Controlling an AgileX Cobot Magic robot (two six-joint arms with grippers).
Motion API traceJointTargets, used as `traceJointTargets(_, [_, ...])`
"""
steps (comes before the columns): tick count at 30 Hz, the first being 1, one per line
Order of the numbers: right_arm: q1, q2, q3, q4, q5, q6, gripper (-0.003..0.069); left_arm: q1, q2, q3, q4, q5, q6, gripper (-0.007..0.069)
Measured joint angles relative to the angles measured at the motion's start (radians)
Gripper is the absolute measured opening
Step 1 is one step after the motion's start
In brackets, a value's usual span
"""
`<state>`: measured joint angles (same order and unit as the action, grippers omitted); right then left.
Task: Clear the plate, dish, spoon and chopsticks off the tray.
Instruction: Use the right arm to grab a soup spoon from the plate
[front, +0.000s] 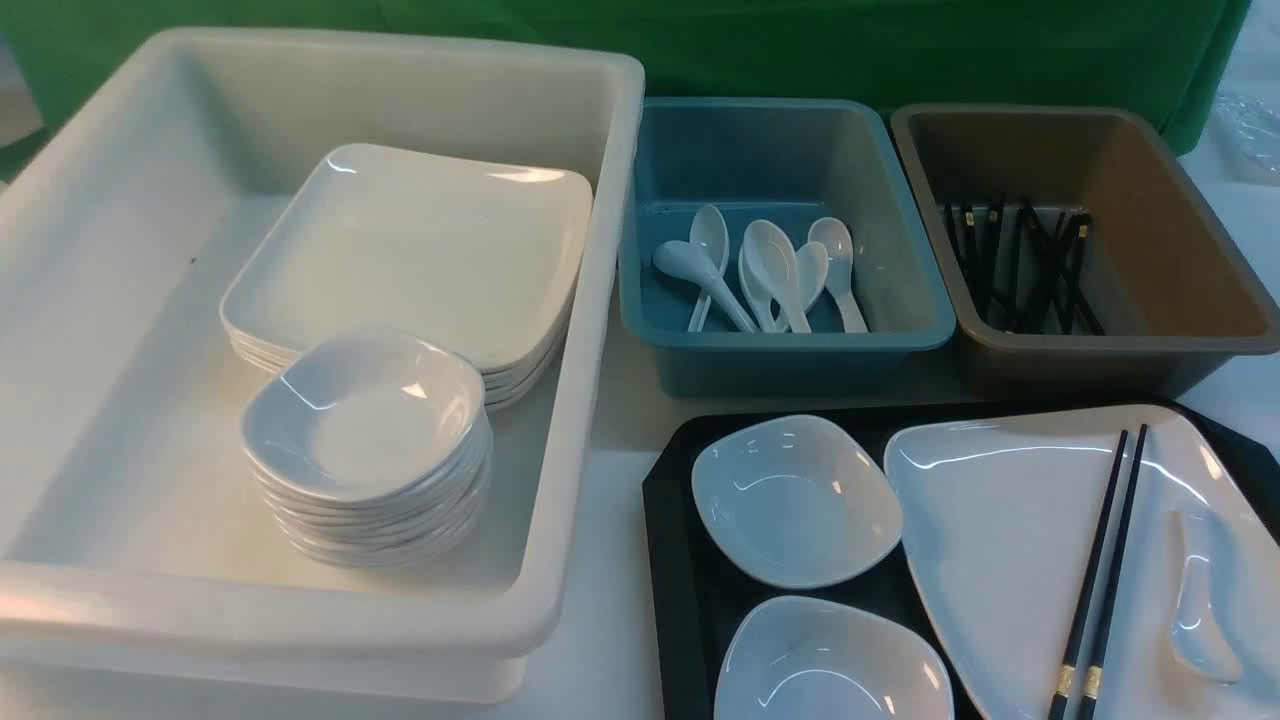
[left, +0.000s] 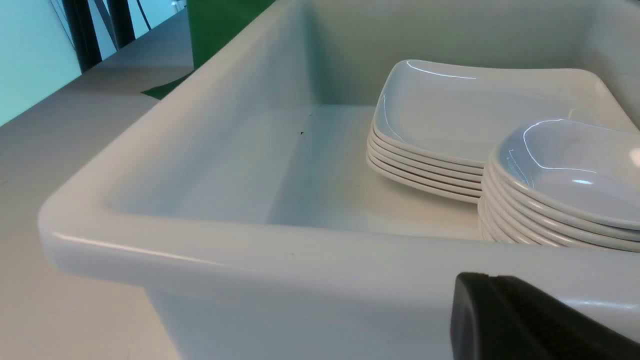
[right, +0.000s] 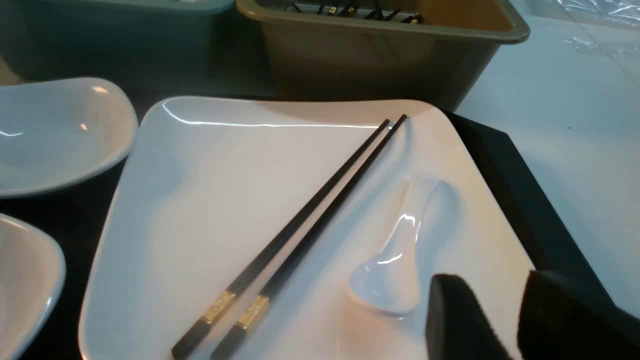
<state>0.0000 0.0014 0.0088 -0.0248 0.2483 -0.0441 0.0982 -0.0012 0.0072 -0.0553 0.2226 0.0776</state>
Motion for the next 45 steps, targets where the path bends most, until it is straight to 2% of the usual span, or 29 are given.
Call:
traceJointTargets(24, [0.000, 0.000, 0.000, 0.000, 0.000, 0.000, 0.0239, 0.000, 0.000, 0.000, 0.023, -0.003, 0.000, 0.0020])
traceJointTargets(26, [0.000, 0.000, 0.000, 0.000, 0.000, 0.000, 0.0239, 0.000, 0.000, 0.000, -0.009, -0.041, -0.012, 0.0020])
traceJointTargets(33, [0.000, 0.000, 0.000, 0.000, 0.000, 0.000, 0.0239, 0.000, 0.000, 0.000, -0.374, -0.326, -0.169, 0.0020])
traceJointTargets(35, [0.000, 0.000, 0.000, 0.000, 0.000, 0.000, 0.0239, 0.000, 0.000, 0.000, -0.405, -0.389, -0.214, 0.0020])
traceJointTargets(38, [0.000, 0.000, 0.000, 0.000, -0.001, 0.000, 0.0239, 0.000, 0.000, 0.000, -0.418, -0.464, -0.294, 0.0020])
traceJointTargets(41, [0.000, 0.000, 0.000, 0.025, -0.046, 0.020, 0.0239, 0.000, 0.000, 0.000, -0.388, -0.642, -0.475, 0.0020])
traceJointTargets(42, [0.000, 0.000, 0.000, 0.025, -0.046, 0.025, 0.0239, 0.000, 0.000, 0.000, -0.388, -0.654, -0.487, 0.0020])
traceJointTargets(43, [0.000, 0.000, 0.000, 0.057, -0.091, 0.060, 0.0239, 0.000, 0.000, -0.002, -0.352, -0.708, -0.544, 0.0020])
traceJointTargets(45, [0.000, 0.000, 0.000, 0.136, -0.239, 0.208, 0.0239, 0.000, 0.000, -0.061, -0.244, -0.760, -0.668, 0.0020])
